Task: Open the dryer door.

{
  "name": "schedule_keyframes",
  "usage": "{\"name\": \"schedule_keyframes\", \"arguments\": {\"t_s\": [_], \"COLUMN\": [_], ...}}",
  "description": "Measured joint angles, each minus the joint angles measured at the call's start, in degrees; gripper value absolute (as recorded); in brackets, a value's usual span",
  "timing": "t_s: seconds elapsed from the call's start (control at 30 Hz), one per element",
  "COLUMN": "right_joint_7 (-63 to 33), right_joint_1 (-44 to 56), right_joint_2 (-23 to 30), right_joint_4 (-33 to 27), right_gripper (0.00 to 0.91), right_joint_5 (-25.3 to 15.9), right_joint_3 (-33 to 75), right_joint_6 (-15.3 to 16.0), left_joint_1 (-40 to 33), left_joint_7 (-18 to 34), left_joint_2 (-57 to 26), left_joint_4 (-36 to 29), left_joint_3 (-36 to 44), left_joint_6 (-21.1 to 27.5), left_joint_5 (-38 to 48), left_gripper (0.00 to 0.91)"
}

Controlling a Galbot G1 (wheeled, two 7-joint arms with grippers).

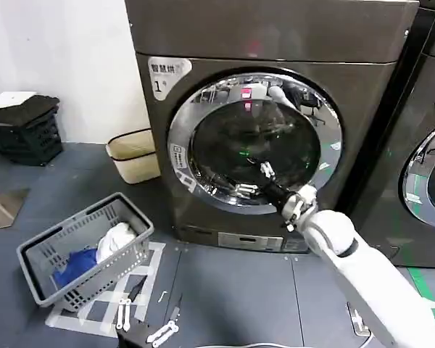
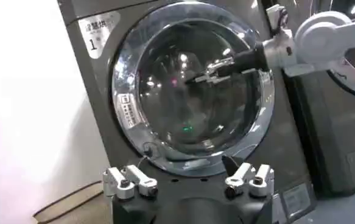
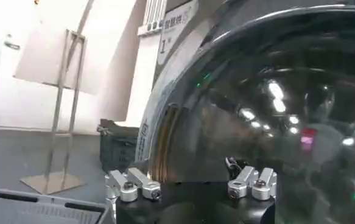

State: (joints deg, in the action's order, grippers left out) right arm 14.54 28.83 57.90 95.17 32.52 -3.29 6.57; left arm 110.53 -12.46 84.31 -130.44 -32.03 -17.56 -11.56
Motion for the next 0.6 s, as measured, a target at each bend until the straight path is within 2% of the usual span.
{"name": "schedule_keyframes", "arguments": {"t_s": [0.6], "right_joint_7": [-0.32], "right_joint_1": [-5.66], "right_joint_2": [4.78], "right_joint_4": [-5.32], "right_gripper": [0.907], "right_joint_5": [-0.47], "right_joint_3": [-5.99], "right_joint_6": [0.03], "left_joint_1": [-0.03], "left_joint_7": [0.02], "left_joint_2": [0.26], "left_joint_4": [-0.14], "left_joint_3": [0.01], "left_joint_6": [0.19], "left_joint_5": [-0.19], "left_gripper": [0.907]}}
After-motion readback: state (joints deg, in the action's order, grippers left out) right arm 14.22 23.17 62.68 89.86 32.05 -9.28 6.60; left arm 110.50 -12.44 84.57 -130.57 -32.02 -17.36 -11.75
